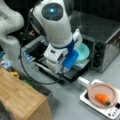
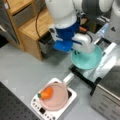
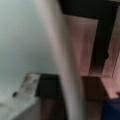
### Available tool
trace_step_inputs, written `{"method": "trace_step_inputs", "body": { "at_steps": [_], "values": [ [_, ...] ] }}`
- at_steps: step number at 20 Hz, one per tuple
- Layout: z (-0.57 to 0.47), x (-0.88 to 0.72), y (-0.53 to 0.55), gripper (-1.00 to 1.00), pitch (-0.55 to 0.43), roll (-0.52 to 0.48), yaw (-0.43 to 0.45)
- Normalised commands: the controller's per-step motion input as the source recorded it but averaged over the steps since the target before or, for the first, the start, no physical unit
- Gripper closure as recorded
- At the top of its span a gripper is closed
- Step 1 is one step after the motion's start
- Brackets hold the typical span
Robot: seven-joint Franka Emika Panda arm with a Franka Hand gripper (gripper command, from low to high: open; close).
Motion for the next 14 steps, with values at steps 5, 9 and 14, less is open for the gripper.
{"method": "trace_step_inputs", "body": {
  "at_steps": [5,9,14],
  "values": [
    [-0.17,-0.42,0.15,1.0,-0.403,0.106,-0.011],
    [-0.17,-0.38,0.12,1.0,-0.378,0.157,-0.002],
    [-0.16,-0.33,0.1,1.0,-0.352,0.16,-0.035]
  ]
}}
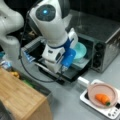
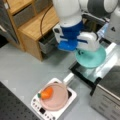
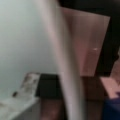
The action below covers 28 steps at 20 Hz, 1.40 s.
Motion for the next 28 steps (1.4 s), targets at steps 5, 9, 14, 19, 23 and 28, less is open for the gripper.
{"method": "trace_step_inputs", "body": {
  "at_steps": [5,9,14,19,23,28],
  "values": [
    [-0.16,-0.31,0.11,1.0,-0.337,0.139,-0.064],
    [-0.18,-0.3,0.17,1.0,-0.341,0.112,-0.071],
    [-0.17,-0.35,0.21,1.0,-0.338,0.075,-0.067],
    [-0.12,-0.41,0.19,1.0,-0.337,0.061,-0.072],
    [-0.09,-0.51,0.15,1.0,-0.324,0.1,-0.065],
    [-0.16,-0.51,0.16,1.0,-0.315,0.154,-0.059]
  ]
}}
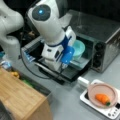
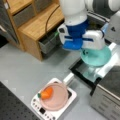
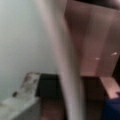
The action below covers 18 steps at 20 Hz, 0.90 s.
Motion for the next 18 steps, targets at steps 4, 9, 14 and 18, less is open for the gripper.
{"method": "trace_step_inputs", "body": {
  "at_steps": [4,9,14,18],
  "values": [
    [-0.19,-0.41,0.16,1.0,-0.306,0.161,-0.069],
    [-0.16,-0.3,0.14,1.0,-0.296,0.147,-0.074],
    [-0.18,-0.26,0.19,1.0,-0.291,0.149,-0.077],
    [-0.21,-0.24,0.28,1.0,-0.291,0.135,-0.085]
  ]
}}
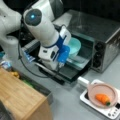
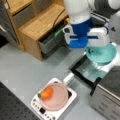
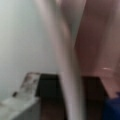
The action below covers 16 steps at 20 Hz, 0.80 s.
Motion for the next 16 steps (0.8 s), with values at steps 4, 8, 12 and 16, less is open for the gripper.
{"method": "trace_step_inputs", "body": {
  "at_steps": [4,8,12,16],
  "values": [
    [-0.2,-0.25,0.29,1.0,-0.278,0.093,-0.083],
    [-0.16,-0.23,0.23,1.0,-0.266,0.063,-0.082],
    [-0.17,-0.22,0.2,1.0,-0.261,0.065,-0.099],
    [-0.18,-0.22,0.19,1.0,-0.243,0.104,-0.109]
  ]
}}
